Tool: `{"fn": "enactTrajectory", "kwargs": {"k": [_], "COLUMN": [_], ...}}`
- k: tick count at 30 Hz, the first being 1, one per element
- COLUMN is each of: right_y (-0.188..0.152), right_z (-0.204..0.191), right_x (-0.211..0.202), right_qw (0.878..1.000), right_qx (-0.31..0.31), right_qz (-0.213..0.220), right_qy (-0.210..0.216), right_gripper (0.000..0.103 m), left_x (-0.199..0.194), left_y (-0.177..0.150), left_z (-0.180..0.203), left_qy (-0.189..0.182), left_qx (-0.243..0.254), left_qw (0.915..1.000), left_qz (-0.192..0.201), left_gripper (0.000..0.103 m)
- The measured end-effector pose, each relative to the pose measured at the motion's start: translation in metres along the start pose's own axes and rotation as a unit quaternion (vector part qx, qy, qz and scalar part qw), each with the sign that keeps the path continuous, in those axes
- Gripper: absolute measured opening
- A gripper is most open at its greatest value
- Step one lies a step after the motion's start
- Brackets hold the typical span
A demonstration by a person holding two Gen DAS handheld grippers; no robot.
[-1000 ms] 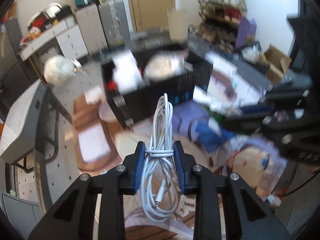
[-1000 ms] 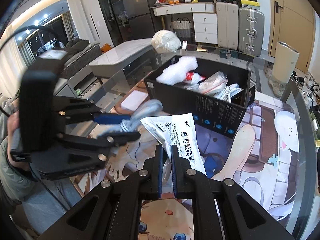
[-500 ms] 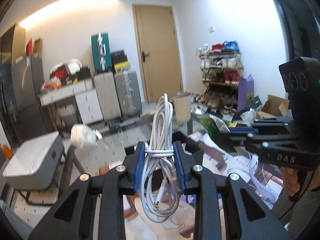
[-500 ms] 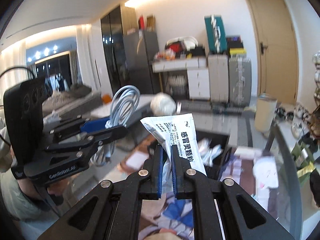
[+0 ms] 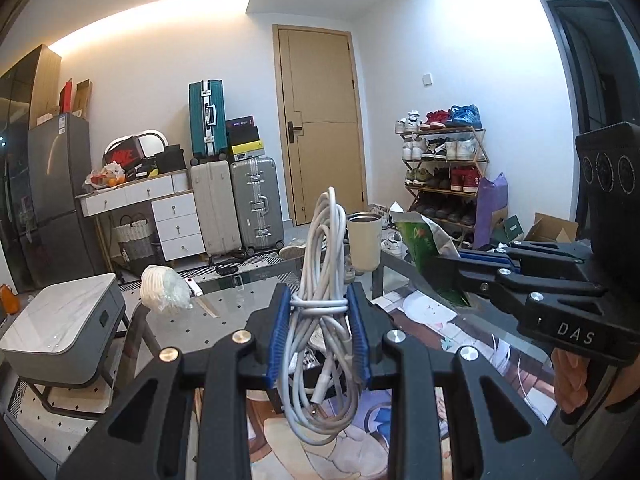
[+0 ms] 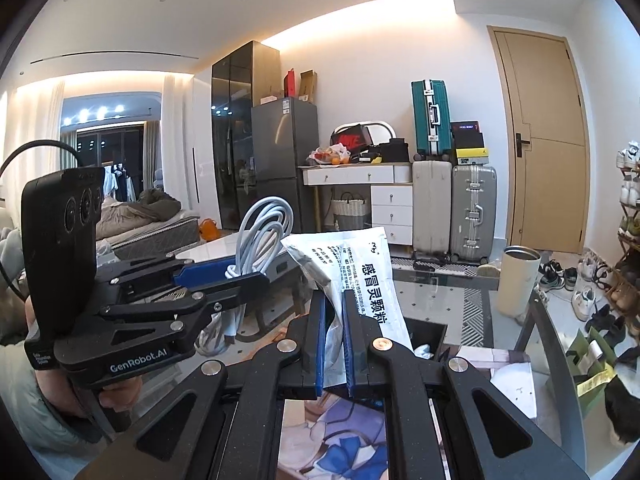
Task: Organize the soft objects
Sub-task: 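Raise the cable bundle and sachet high above the table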
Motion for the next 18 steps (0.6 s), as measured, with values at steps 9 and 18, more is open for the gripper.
{"fn": "enactTrajectory", "kwargs": {"k": [9, 18], "right_y": [0.022, 0.047], "right_z": [0.002, 0.012], "right_x": [0.024, 0.072], "right_qw": [0.999, 0.998], "right_qx": [-0.014, -0.012], "right_qz": [0.015, 0.021], "right_qy": [-0.031, -0.056], "right_gripper": [0.007, 0.007], "left_x": [0.023, 0.055], "left_y": [0.014, 0.037], "left_z": [-0.012, -0.039], "left_qy": [0.008, 0.021], "left_qx": [-0.018, -0.028], "left_qw": [0.9998, 0.9986], "left_qz": [0.010, 0.040], "left_gripper": [0.028, 0.028]}}
Point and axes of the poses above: each gripper's, at about its wrist camera, not at the fingertips, and x roughly the way its jaws point, z to its right, y to its top, the point moved 3 cm from there along x, roughly the way its jaws point, and after that the axes turned 9 degrees about -y, right-handed, at the moved point
